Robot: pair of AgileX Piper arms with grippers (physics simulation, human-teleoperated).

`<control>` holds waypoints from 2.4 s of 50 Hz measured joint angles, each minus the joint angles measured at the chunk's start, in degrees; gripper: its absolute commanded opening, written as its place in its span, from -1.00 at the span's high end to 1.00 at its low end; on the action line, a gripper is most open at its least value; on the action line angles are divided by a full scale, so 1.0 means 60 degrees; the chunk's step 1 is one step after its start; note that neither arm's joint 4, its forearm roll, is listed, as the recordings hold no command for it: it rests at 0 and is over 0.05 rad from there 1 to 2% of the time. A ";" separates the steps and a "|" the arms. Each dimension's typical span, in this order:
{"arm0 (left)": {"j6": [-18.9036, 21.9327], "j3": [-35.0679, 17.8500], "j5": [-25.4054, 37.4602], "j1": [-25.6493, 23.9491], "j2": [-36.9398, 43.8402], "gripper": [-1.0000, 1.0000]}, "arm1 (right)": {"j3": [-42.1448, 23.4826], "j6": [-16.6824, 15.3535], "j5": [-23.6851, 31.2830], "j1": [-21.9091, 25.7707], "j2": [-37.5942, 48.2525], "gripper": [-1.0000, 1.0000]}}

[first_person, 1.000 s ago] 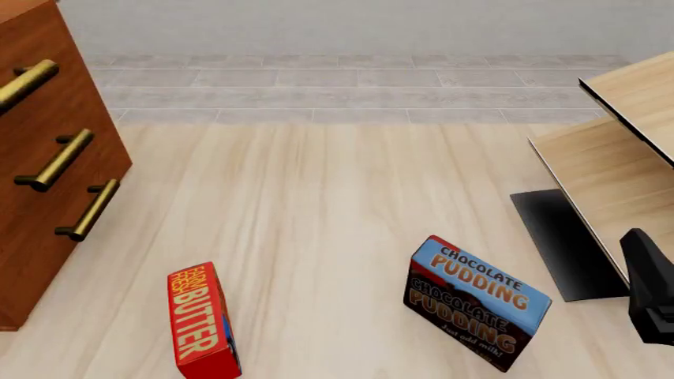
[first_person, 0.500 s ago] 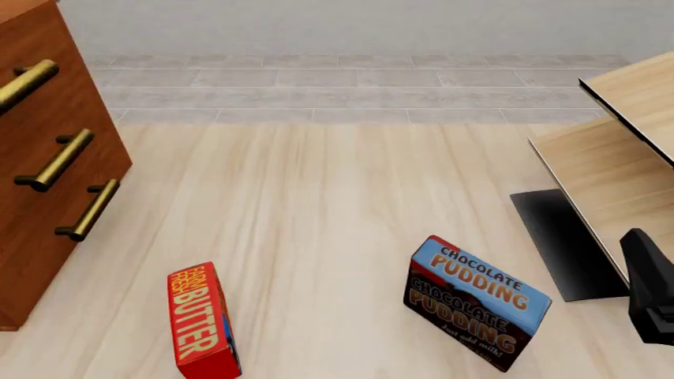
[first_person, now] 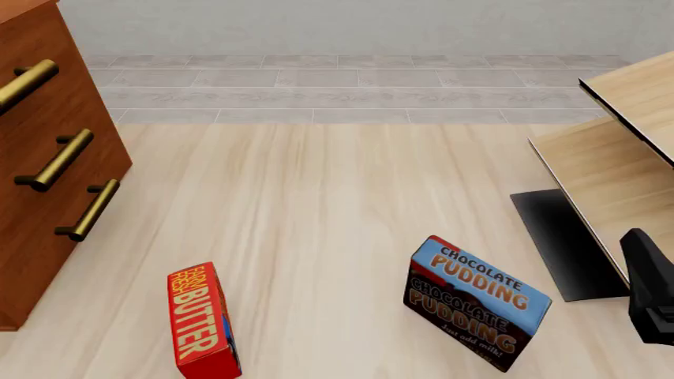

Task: Close the top drawer of the cabinet and put the bowl on top of it.

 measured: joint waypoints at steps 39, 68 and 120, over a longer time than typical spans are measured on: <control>0.0091 0.0638 -0.1054 0.0735 0.0791 1.00 | 0.0000 0.0000 -0.0001 0.0001 0.0002 -1.00; 0.0183 0.1008 -0.1612 0.0857 0.1400 1.00 | 0.0000 0.0000 0.0000 0.0001 0.0000 -1.00; 0.0330 0.0472 -0.1385 0.0474 0.0946 -1.00 | 0.0000 0.0000 0.0000 0.0001 0.0000 -1.00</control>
